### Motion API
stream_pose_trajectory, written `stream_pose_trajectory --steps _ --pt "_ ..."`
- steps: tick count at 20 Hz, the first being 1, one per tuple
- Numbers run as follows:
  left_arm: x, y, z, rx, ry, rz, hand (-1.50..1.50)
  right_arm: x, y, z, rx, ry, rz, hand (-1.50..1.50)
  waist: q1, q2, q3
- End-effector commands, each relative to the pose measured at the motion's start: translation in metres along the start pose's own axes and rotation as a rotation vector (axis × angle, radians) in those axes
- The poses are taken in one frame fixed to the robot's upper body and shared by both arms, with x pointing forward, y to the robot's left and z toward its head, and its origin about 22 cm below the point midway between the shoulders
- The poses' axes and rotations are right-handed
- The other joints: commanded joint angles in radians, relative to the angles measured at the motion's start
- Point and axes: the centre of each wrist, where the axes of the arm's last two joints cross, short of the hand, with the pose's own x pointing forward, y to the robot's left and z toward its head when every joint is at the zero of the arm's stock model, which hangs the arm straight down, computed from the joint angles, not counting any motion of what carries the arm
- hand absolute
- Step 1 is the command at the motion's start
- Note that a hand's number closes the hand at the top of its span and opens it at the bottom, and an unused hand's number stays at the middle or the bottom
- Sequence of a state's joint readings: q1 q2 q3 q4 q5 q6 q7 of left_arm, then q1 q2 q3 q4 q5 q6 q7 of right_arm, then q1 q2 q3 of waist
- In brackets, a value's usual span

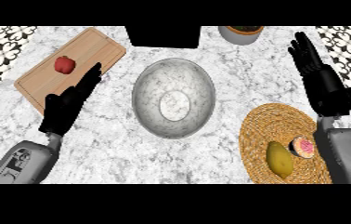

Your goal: Pick the cupcake from the placemat and place it in the bowl

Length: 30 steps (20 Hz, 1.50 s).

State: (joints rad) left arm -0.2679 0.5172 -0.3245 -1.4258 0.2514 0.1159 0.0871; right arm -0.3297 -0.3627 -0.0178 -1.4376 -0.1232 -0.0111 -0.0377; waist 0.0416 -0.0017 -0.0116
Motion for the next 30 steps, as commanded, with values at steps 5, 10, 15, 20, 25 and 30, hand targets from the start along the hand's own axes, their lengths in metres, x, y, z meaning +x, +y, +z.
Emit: stream_pose_trajectory --steps 5,10,15,20,25,30 --pt "0.028 0.048 -0.004 0.291 -0.199 0.099 0.0 0.017 0.089 0.02 0.702 -0.179 -0.367 -1.5 0.02 -0.018 0.011" --pt "0.004 0.07 0.018 0.424 -0.202 0.17 0.0 0.007 0.041 0.083 0.447 -0.391 -0.064 -1.5 -0.071 -0.011 0.012" --pt "0.008 0.076 0.019 0.434 -0.22 0.174 0.0 0.008 -0.015 0.14 0.601 -0.486 0.023 -1.5 -0.081 -0.007 0.013" --pt "0.002 0.073 0.02 0.442 -0.219 0.187 0.0 0.044 -0.068 0.148 0.568 -0.492 0.342 -1.5 -0.083 -0.007 0.011" --pt "0.0 0.062 0.019 0.431 -0.224 0.201 0.0 0.091 -0.12 0.139 0.56 -0.374 0.548 -1.5 -0.072 -0.003 0.01" --pt "0.01 0.077 0.024 0.401 -0.228 0.2 0.0 0.12 -0.118 0.131 0.731 -0.193 0.821 -1.5 -0.053 -0.003 0.01"
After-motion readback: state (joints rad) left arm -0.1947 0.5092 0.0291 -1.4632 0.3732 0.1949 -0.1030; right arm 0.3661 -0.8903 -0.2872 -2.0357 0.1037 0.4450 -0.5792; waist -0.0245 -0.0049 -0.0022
